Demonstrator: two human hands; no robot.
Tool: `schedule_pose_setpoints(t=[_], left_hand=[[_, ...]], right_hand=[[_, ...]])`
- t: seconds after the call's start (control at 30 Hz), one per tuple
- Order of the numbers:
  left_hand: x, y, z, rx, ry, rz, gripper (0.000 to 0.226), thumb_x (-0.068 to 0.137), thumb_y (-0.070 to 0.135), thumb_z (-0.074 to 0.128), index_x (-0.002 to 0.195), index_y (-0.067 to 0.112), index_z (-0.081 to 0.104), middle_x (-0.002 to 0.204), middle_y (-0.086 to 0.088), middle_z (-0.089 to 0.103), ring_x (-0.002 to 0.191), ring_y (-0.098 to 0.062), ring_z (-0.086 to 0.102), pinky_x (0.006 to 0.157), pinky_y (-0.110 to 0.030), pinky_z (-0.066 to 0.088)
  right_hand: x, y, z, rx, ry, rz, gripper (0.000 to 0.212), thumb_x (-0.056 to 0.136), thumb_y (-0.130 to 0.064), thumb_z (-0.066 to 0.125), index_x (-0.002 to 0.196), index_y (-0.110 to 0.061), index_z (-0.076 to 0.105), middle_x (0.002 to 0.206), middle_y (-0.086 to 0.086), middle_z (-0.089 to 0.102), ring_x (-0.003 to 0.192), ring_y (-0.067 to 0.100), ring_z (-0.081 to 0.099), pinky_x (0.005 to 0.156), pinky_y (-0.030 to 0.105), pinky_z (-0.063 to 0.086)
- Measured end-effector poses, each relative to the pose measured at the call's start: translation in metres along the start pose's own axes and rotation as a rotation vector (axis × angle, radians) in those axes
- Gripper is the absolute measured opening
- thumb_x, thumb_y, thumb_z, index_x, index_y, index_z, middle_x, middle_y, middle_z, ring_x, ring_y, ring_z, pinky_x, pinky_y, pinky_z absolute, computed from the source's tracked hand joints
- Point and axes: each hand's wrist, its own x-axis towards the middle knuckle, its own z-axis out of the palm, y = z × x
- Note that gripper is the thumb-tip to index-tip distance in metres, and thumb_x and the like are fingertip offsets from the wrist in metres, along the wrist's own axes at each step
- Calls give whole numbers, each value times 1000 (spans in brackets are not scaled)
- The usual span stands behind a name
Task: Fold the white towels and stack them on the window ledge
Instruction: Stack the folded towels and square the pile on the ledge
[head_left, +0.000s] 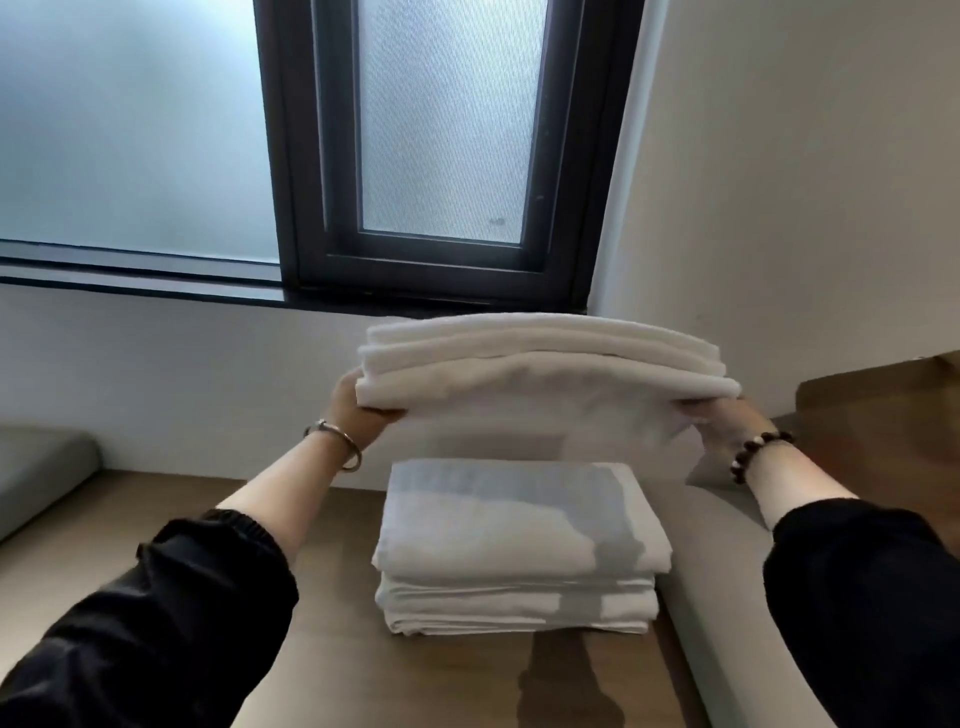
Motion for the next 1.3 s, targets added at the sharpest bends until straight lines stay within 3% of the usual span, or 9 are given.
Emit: schedule_pose_setpoints(t=[0.13,0.3,0.47,0.63,0.73,0.83,1.0,1.13,1.3], left_hand=[[-45,-77,23,312,-35,192,30,69,24,51,79,3,70,84,-10,66,82,-20,62,66,-19,43],[-75,-115,41,256,-103,-210,14,77,24,54,86,18,63,92,-1,65,84,-20,59,71,-28,44],[-74,-112,31,309,-259,-176,13,75,25,51,86,19,56,79,2,58,80,-11,54,57,-24,35],[-78,-99,32,-296,-31,-876,19,93,14,46,74,11,43,53,-7,46,36,-15,47,40,-16,39],[-74,-87,30,-472,-175,-1063,45,95,53,40,86,12,56,65,-7,61,51,-16,58,40,-21,47],[-64,-76,29,-447,-318,-1077,57,76,68,58,109,22,58,101,-6,63,81,-24,65,57,-36,54],[-45,-52,31,-319,-377,-858,40,66,37,72,94,12,59,80,-9,60,72,-23,57,70,-30,46],[-26,-48,23,-349,-269,-535,47,52,19,63,98,9,60,84,-5,61,75,-19,56,64,-24,45],[-30,-64,33,-457,-253,-619,46,64,6,67,110,5,59,93,-14,64,76,-25,60,71,-32,50]], right_hand=[[-19,71,-11,-63,-118,250,47,83,21,37,110,-13,58,104,11,61,98,29,57,89,43,46],[-50,109,-21,235,-134,450,78,48,22,23,106,-15,59,102,14,59,90,31,56,67,32,57],[-44,102,-27,375,-66,517,110,23,13,60,131,-6,51,125,19,52,110,38,50,109,51,31],[-34,98,-24,314,30,617,50,89,-42,47,125,-9,54,129,15,56,118,32,51,105,47,36],[-24,97,-17,109,3,666,55,81,-60,59,113,-15,60,113,12,66,106,31,61,94,48,47],[-22,89,-10,-116,-71,689,40,80,-47,68,107,-18,61,106,11,66,100,30,61,91,45,49],[-12,78,-7,-115,-63,627,10,88,-17,54,79,-14,55,64,6,58,58,21,56,55,30,50],[-2,71,-3,88,-43,394,28,87,-9,53,114,-10,59,103,11,64,85,26,60,83,39,48],[0,80,0,89,16,346,38,83,-10,58,121,-8,61,112,11,64,96,29,60,88,41,48]])
